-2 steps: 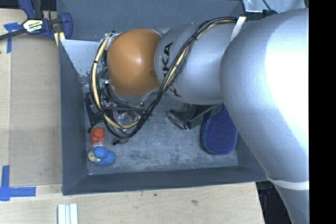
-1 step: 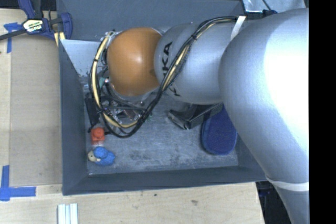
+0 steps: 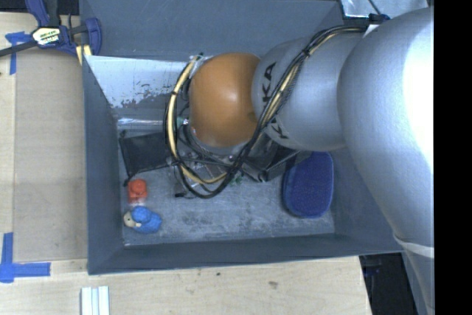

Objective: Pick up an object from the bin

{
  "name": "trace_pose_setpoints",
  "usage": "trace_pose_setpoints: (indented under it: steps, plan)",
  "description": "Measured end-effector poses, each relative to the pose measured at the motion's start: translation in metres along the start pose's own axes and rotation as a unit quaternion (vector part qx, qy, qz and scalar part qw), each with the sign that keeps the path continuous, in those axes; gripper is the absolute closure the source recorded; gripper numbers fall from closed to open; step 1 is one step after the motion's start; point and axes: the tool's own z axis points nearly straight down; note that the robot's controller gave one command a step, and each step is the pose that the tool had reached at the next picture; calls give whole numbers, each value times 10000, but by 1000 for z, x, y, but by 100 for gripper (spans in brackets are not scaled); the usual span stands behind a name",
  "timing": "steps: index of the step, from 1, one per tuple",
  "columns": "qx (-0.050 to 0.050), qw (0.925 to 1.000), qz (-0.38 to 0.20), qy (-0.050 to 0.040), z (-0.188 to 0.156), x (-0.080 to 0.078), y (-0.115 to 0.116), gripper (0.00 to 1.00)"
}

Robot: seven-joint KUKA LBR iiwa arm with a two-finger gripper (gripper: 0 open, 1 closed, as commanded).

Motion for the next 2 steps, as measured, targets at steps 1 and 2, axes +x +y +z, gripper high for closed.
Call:
trace_pose_setpoints:
  steps: [1,2]
  plan:
    - [-8,10000,19,-56,-83,27,30,100]
    - [-8,10000,35,-18,-78,28,28,0]
